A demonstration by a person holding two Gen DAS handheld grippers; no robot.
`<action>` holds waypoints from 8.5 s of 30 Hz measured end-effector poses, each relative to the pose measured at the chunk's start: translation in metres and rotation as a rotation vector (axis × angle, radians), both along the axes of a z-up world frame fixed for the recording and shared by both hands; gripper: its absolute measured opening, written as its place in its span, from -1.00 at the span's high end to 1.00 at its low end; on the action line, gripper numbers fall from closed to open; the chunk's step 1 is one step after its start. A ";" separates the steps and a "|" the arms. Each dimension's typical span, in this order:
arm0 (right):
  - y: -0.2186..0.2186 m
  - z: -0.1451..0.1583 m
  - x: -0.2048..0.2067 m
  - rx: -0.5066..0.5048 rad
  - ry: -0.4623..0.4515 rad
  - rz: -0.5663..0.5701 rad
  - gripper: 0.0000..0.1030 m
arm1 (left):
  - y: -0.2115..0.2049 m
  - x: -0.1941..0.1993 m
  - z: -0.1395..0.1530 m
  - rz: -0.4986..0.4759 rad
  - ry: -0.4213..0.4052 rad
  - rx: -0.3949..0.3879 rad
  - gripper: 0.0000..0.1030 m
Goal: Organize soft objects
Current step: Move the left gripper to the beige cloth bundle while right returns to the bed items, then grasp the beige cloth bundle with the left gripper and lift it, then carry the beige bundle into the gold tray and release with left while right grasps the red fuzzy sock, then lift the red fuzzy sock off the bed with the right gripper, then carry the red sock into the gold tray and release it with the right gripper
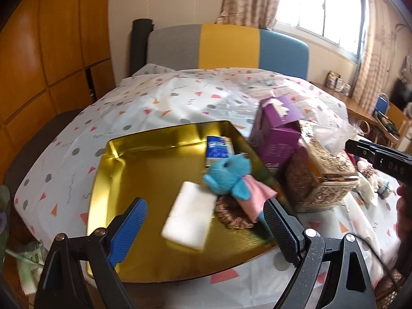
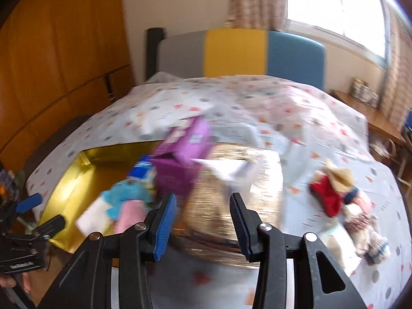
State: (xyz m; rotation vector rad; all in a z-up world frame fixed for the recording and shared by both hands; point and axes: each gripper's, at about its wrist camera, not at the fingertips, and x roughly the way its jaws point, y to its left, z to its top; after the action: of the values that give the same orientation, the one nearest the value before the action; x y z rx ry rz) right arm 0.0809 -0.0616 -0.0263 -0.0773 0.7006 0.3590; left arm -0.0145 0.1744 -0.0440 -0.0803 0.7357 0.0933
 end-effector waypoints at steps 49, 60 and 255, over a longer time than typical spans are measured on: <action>-0.303 -0.058 0.015 0.440 0.278 -0.747 0.16 | -0.370 0.290 0.012 -0.508 0.367 -0.032 -0.59; -0.302 -0.067 0.021 0.491 0.325 -0.706 0.15 | -0.406 0.331 -0.045 -0.525 0.499 0.083 -0.52; 0.190 0.044 0.092 -0.115 0.177 0.367 0.65 | 0.053 -0.011 -0.020 0.156 0.066 -0.053 -0.54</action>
State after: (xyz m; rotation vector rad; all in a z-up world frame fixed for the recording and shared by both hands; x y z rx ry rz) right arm 0.1730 0.1287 0.0179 -0.2884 0.8837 0.6832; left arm -0.0255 0.2274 -0.0643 -0.1856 0.7968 0.2266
